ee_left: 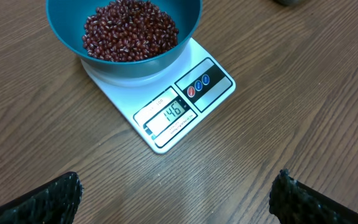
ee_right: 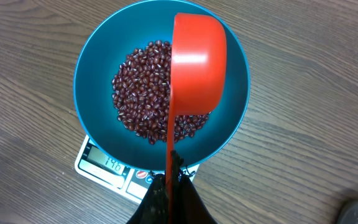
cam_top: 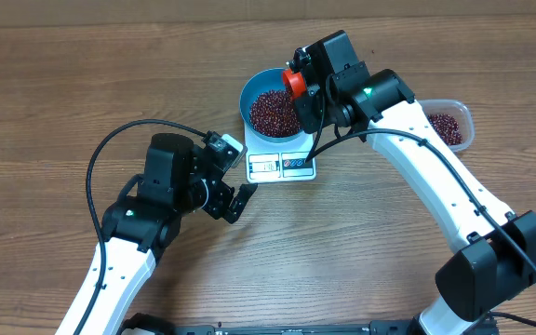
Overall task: Scoop item into bowl and weigh 150g on scale
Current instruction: 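Tilt the scoop slightly over the bowl to trickle in beans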
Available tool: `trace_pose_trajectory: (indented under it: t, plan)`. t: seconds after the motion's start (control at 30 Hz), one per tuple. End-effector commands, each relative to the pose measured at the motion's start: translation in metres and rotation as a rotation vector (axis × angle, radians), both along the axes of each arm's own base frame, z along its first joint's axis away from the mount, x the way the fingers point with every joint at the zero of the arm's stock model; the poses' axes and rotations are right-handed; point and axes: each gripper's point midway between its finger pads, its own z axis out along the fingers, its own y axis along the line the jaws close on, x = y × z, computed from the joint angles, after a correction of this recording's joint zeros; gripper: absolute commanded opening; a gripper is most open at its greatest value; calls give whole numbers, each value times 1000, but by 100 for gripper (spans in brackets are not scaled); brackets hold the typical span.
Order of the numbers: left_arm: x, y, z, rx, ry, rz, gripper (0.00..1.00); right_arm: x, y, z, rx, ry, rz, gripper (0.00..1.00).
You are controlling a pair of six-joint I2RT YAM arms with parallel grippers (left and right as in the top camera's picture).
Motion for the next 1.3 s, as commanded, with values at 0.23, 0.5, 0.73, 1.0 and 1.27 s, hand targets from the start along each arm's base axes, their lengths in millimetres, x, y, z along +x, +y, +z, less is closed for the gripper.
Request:
trace_pose_trajectory:
  t: [0.23, 0.5, 0.73, 1.0, 1.27]
  plan:
    - [0, 1, -3, -10, 16, 10, 100, 6, 5, 14, 4, -45, 21, 4]
    - [0, 1, -3, -10, 16, 10, 100, 6, 5, 14, -11, -52, 48, 4]
    - [0, 1, -3, -10, 16, 10, 99, 6, 5, 14, -24, -60, 73, 4]
    - [0, 1, -3, -10, 16, 10, 100, 6, 4, 14, -39, -66, 94, 4]
    - [0, 1, -3, -10, 16, 10, 100, 5, 4, 14, -52, -72, 117, 4]
